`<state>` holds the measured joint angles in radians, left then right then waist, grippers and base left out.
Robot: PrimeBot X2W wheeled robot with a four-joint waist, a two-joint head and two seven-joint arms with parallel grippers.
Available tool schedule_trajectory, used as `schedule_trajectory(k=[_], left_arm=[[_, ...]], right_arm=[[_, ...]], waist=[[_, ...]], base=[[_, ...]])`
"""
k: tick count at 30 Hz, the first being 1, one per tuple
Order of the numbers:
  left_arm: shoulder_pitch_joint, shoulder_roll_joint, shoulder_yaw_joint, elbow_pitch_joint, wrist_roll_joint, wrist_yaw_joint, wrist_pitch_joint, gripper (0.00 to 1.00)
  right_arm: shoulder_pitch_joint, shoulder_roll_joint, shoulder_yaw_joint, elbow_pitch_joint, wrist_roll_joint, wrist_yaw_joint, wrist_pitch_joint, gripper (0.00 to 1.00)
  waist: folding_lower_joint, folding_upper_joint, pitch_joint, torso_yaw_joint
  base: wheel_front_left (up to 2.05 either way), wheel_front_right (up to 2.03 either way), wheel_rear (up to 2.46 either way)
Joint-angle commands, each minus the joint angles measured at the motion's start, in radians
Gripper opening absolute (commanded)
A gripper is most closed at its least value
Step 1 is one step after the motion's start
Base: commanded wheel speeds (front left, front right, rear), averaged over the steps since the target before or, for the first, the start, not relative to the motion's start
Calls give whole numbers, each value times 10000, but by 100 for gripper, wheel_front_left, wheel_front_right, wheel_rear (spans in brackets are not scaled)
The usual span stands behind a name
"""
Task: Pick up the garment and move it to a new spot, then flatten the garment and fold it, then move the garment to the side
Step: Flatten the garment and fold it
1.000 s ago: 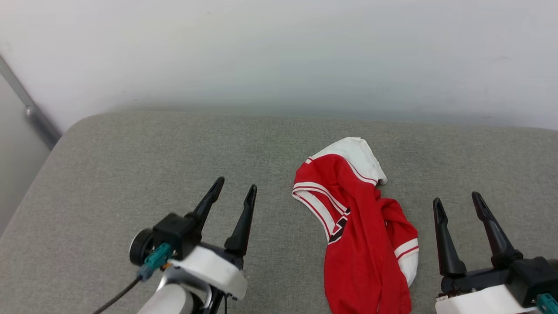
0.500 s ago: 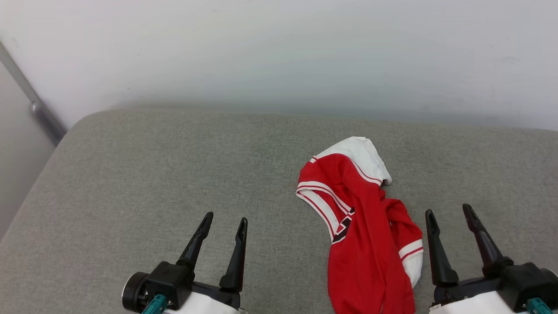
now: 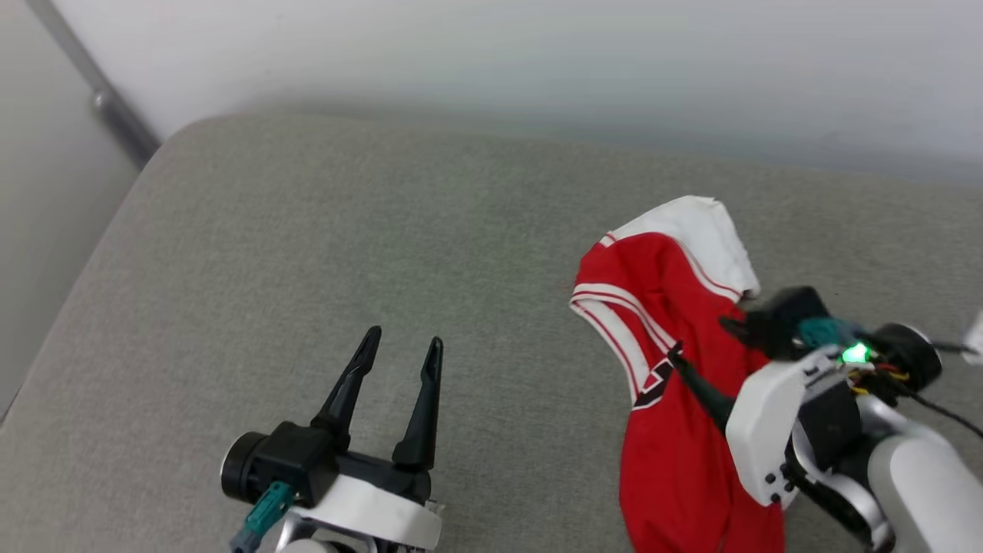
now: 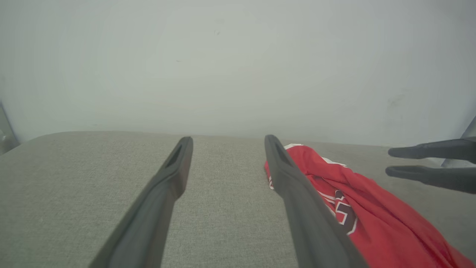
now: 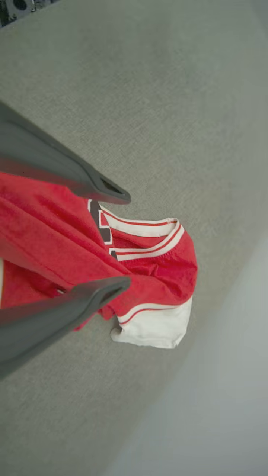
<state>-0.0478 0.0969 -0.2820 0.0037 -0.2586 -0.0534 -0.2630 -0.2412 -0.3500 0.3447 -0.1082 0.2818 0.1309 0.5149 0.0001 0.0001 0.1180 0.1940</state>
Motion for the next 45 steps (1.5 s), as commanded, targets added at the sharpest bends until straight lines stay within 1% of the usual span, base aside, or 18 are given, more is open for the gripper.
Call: schedule_trajectory(k=[1, 3, 6, 11, 12, 15, 18, 21, 24, 25, 26, 27, 32, 38, 42, 45], left_arm=[[-208, -98, 65, 37, 51, -77, -26, 100], [-329, -214, 129, 71, 94, -165, -26, 100], [-471, -340, 141, 126, 79, -271, -26, 100], [-651, -448, 49, 202, 20, -376, -27, 100], [-651, -448, 49, 202, 20, -376, -27, 100], [-714, -469, -36, 248, -75, -402, -27, 100], [-794, -475, -176, 201, -282, -285, -27, 100], [-833, -475, -291, 176, -425, -172, -27, 100], [-836, -475, -387, 160, -511, -98, -27, 100], [-844, -475, -404, 150, -521, -76, -27, 100], [-854, -477, -411, 149, -525, -76, -27, 100], [-863, -476, -418, 157, -539, -48, -27, 100], [-914, -473, -467, 257, -511, 2, -27, 100], [-809, -473, -360, 375, -322, -52, -27, 100], [-642, -470, -185, 450, -151, -101, -27, 100], [-540, -470, -64, 457, -65, -145, -27, 100]], right_arm=[[-583, -472, 401, 195, 356, -3, 923, 100], [-1242, -961, 894, 531, 869, -5, 2150, 100], [-2054, -1273, 1319, 1154, 1464, -5, 3471, 100], [-3051, -1388, 1619, 2140, 1961, -3, 4872, 100], [-3051, -1388, 1619, 2140, 1961, -3, 4872, 100], [-3366, -1480, 1702, 2717, 2103, -5, 5465, 100], [-3526, -1551, 1837, 3238, 2174, -3, 5777, 100], [-3431, -1706, 2112, 3685, 2063, -5, 5907, 100], [-3244, -1706, 2276, 4032, 2199, -5, 5852, 100], [-3184, -1692, 2303, 4108, 2229, -5, 5821, 76], [-3154, -1659, 2347, 4142, 2302, -5, 5745, 36], [-3141, -1610, 2357, 4156, 2363, -5, 5637, 0], [-3592, -1167, 2187, 3910, 2774, -2, 4675, 0], [-4379, -519, 1887, 3467, 3325, -3, 2989, 0], [-4651, 58, 1357, 3218, 3722, -2, 1893, 0], [-4665, 273, 769, 3096, 3698, -3, 1212, 0]], waist=[[-1, -1, 498, 505], [-1, -1, 733, 767], [-1, -1, 1058, 1194], [-1, -1, 1523, 1891], [-1, -1, 1523, 1891], [-1, -1, 1725, 2267], [-1, -1, 1847, 2548], [-1, -1, 1937, 2753], [-1, -1, 1982, 2861], [-1, -1, 1993, 2878], [-1, -1, 2000, 2886], [-1, -1, 2000, 2881], [-1, -1, 1813, 2737], [-1, -1, 1254, 2379], [-1, -1, 804, 2103], [-1, -1, 511, 1911]], base=[[0, 0, 0], [0, 0, 0], [0, 0, 0], [0, 0, 0], [0, 0, 0], [0, 0, 0], [0, 0, 0], [0, 0, 0], [0, 0, 0], [0, 0, 0], [0, 0, 0], [0, 0, 0], [0, 0, 0], [0, 0, 0], [0, 0, 0], [0, 0, 0]])
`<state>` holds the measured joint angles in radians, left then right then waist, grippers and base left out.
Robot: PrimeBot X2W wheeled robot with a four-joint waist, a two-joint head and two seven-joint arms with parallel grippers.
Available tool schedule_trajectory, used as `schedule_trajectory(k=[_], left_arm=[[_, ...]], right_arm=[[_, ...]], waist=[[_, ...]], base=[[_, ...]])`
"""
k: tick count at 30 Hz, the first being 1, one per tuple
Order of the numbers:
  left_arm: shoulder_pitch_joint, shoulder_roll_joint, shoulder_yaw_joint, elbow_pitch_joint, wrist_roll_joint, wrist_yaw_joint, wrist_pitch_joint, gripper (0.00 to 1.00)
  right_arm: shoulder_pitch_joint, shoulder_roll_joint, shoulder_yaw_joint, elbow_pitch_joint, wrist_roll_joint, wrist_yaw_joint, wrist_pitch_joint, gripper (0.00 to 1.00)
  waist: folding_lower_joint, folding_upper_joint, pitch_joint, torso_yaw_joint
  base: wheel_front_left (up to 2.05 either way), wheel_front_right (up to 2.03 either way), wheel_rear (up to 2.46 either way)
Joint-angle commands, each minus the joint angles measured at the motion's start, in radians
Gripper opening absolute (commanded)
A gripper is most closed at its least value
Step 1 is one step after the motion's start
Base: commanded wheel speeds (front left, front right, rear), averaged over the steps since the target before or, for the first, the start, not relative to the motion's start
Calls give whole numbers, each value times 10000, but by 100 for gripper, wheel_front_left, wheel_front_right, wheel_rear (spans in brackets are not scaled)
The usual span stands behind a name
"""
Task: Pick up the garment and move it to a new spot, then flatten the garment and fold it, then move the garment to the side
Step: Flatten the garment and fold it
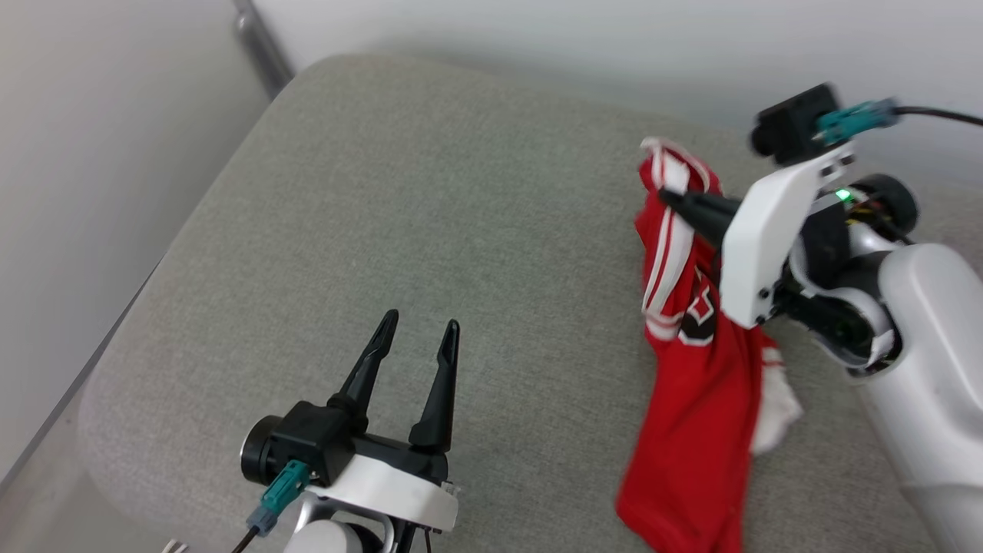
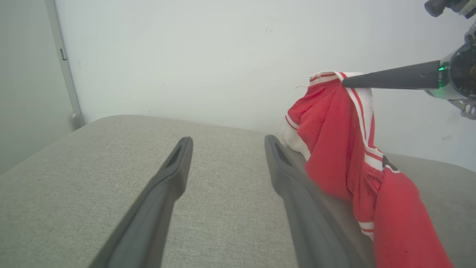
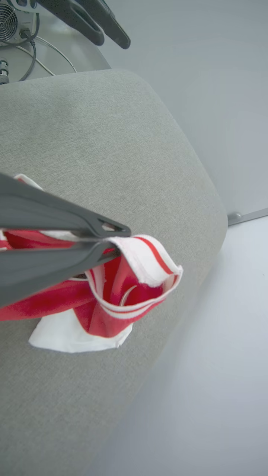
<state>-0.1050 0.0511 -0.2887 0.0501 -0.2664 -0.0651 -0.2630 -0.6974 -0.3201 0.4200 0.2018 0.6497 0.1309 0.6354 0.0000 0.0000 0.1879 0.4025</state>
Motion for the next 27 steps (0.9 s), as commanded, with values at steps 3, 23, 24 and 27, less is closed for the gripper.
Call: schedule_trajectory(k=[3, 23, 24, 27], left_arm=[[224, -12, 169, -15, 95, -52, -27, 100], [512, -11, 268, 124, 332, -244, -27, 100], [545, -11, 269, 119, 341, -250, -27, 100], [617, -9, 303, 79, 329, -284, -27, 100]], right_arm=[[358, 125, -756, 2, -318, -3, -537, 0], [2887, 805, -4387, 1580, -3653, -3, -3842, 100], [3047, 749, -4304, 1252, -3586, -3, -4096, 100], [3687, 763, -4292, 184, -3340, -3, -4799, 100]], waist=[[0, 0, -411, -359], [0, 0, -919, -1521], [0, 0, -990, -1611], [0, 0, -1209, -1903]], base=[[0, 0, 0], [0, 0, 0], [0, 0, 0], [0, 0, 0]])
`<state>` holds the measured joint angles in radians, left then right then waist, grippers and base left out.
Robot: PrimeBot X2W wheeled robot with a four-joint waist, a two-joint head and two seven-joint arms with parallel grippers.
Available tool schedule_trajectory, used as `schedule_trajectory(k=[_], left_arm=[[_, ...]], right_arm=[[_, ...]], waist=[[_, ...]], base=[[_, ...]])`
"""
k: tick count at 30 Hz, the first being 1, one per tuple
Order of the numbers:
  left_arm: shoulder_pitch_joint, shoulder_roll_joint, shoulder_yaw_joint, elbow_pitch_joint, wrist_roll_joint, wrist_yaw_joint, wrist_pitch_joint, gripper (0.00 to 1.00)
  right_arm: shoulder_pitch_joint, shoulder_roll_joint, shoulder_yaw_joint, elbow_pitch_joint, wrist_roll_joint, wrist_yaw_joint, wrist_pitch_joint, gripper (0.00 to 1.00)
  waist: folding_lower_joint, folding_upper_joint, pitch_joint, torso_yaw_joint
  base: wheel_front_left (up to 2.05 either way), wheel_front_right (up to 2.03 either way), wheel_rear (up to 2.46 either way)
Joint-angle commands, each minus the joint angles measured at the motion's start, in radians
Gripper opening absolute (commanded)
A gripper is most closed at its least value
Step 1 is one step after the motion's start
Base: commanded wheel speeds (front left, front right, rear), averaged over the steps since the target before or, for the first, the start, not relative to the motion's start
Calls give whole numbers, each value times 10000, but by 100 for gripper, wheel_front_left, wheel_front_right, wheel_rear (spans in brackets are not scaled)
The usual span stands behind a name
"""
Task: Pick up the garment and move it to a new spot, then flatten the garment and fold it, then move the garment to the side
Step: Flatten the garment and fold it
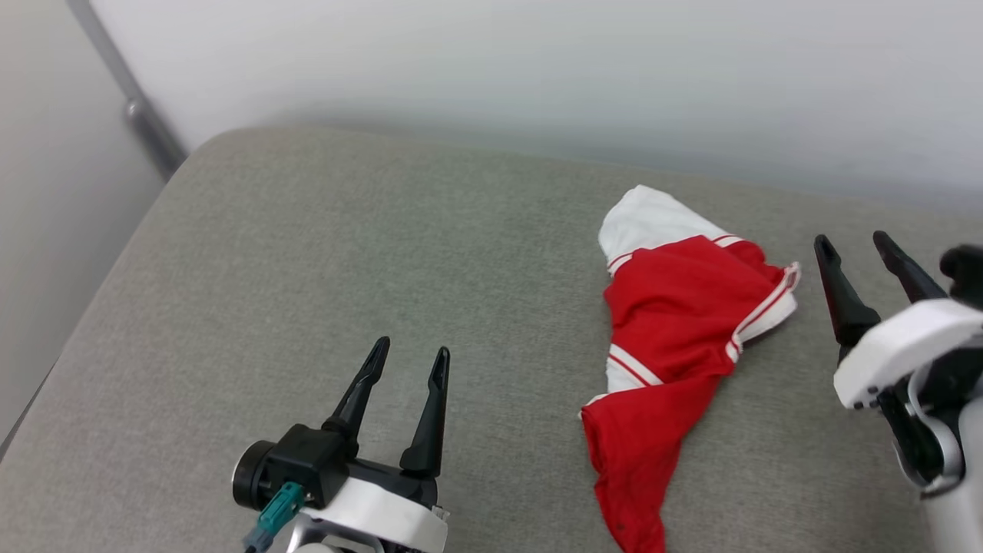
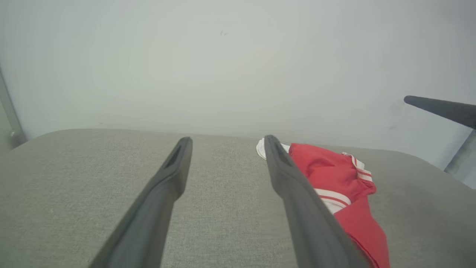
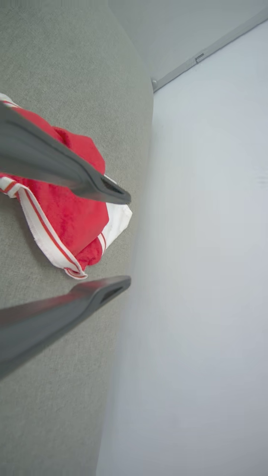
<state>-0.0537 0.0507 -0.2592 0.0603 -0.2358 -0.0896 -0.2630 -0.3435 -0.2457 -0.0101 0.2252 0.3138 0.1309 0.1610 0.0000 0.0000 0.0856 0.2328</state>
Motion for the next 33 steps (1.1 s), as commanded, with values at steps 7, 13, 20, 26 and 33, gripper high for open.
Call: schedule_trajectory(k=[7, 13, 20, 26, 33], left_arm=[[265, -4, -66, -99, -138, -31, -27, 100], [350, -6, -306, 211, -270, -98, -27, 100], [67, 0, -933, 1002, -278, -255, 57, 100], [-824, 192, -2044, 1384, -806, -378, 1977, 100], [-1817, 568, -3003, 1322, -1292, -398, 4686, 100]], right_arm=[[2221, 395, -190, -2546, -97, -3, -1476, 100], [3602, 1192, -340, -3764, -345, -3, -2473, 100], [4063, 1590, -501, -4087, -768, -3, -2723, 100], [3893, 1666, -752, -4153, -969, -3, -2485, 100], [3783, 1725, -818, -4045, -1001, -3, -2425, 100]], waist=[[0, 0, -433, -778], [0, 0, -428, -1121], [0, 0, -249, -1449], [0, 0, 48, -1698], [0, 0, 358, -2000]], base=[[0, 0, 0], [0, 0, 0], [0, 0, 0], [0, 0, 0], [0, 0, 0]])
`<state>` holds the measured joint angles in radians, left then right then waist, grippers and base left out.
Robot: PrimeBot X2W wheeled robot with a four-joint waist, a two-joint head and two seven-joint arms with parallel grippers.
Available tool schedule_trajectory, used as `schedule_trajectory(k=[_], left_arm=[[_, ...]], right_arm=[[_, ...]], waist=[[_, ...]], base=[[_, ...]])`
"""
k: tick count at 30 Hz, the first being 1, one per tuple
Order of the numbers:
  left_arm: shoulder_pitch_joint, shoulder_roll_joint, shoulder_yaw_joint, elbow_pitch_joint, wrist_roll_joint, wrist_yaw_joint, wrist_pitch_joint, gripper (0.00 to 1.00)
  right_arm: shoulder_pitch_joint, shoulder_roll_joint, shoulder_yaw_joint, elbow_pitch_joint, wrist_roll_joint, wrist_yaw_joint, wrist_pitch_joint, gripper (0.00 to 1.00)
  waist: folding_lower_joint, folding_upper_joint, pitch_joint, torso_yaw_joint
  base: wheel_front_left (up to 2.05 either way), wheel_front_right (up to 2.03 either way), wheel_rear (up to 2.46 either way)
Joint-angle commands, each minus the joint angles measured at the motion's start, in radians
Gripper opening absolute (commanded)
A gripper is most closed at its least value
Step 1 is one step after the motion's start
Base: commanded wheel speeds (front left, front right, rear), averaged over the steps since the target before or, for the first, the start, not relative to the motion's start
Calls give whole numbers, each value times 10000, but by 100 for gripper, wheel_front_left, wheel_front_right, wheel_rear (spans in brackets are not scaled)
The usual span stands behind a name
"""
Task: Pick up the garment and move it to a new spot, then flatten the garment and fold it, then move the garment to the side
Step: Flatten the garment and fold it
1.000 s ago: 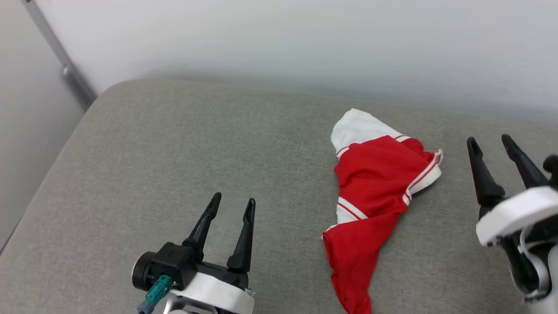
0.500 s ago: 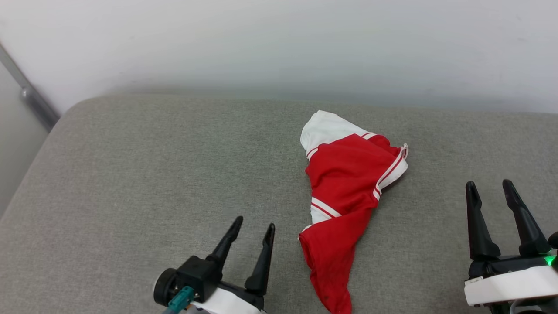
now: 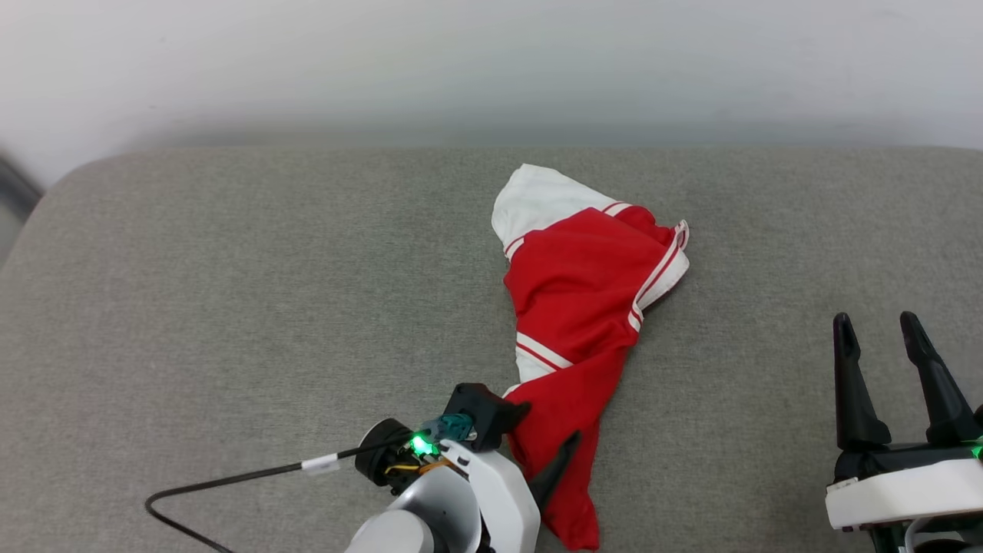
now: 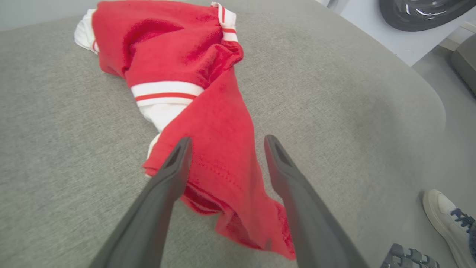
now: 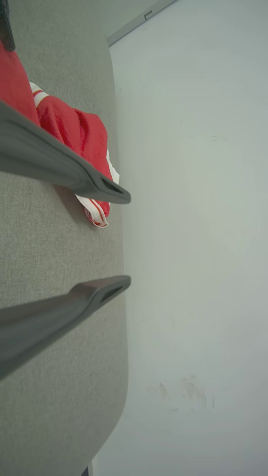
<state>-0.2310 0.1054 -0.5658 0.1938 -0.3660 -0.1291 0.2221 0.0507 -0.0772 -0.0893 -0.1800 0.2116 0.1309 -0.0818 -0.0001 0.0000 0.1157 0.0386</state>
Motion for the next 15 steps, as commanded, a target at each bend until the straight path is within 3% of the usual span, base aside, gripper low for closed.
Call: schedule_trajectory(k=[1, 5, 13, 15], left_arm=[[-159, 95, -23, -22, 16, -5, 103, 100], [-396, 274, -215, 128, 327, 152, 507, 100], [-637, 460, -155, 675, 983, 852, 54, 100], [-568, 438, -230, 878, 877, 766, 80, 100]], right_arm=[[-162, 53, 8, 22, 8, -3, -19, 100], [-268, 92, 100, 135, -13, -3, -124, 100], [-379, 167, 271, 343, -95, -3, -244, 100], [-381, 182, 307, 403, -62, -3, -222, 100]], waist=[[1, 0, 116, -117], [1, 0, 333, -309], [1, 0, 537, -447], [1, 0, 532, -421]], base=[[0, 0, 0], [0, 0, 0], [0, 0, 0], [0, 0, 0]])
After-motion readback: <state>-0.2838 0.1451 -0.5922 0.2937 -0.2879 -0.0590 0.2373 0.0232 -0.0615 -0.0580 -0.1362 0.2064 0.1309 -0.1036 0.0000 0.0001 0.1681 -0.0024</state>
